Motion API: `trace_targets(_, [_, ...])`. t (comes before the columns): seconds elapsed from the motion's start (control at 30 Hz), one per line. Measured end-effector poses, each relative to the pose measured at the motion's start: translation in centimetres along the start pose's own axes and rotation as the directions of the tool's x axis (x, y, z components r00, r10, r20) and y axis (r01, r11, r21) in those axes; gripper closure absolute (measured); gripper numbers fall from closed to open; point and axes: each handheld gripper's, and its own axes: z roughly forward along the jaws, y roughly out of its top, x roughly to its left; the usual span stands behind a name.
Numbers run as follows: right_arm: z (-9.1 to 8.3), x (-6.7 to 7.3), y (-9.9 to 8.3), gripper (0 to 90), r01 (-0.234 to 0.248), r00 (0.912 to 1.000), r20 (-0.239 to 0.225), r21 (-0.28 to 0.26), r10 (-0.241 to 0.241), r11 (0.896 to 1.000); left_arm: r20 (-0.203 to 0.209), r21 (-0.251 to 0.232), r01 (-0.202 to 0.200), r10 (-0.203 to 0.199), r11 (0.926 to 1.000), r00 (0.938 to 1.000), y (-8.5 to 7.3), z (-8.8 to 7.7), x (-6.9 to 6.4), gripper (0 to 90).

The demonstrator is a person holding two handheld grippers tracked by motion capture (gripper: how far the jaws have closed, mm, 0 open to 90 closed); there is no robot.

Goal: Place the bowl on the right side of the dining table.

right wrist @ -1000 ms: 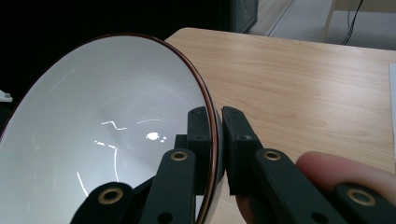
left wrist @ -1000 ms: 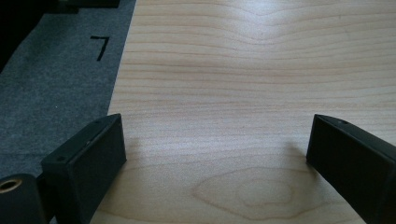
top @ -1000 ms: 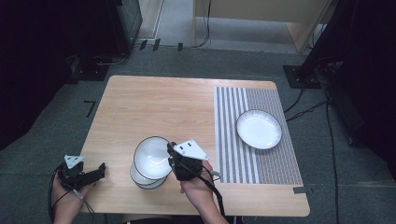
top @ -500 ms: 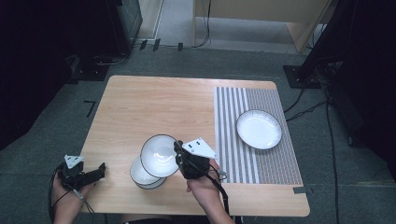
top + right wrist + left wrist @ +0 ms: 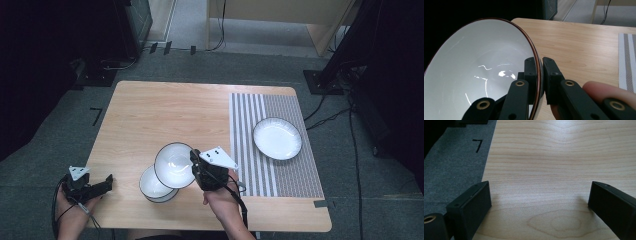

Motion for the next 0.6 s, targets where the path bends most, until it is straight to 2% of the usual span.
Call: trace_targets(0.6, [-0.7, -1.1, 0.3, 83.9, -0.008, 1.0, 0.002, -0.014, 0.008, 1.0, 0.0, 0.0, 0.004, -0.004, 1.0, 1.0, -0.1, -0.1, 0.0, 4.2])
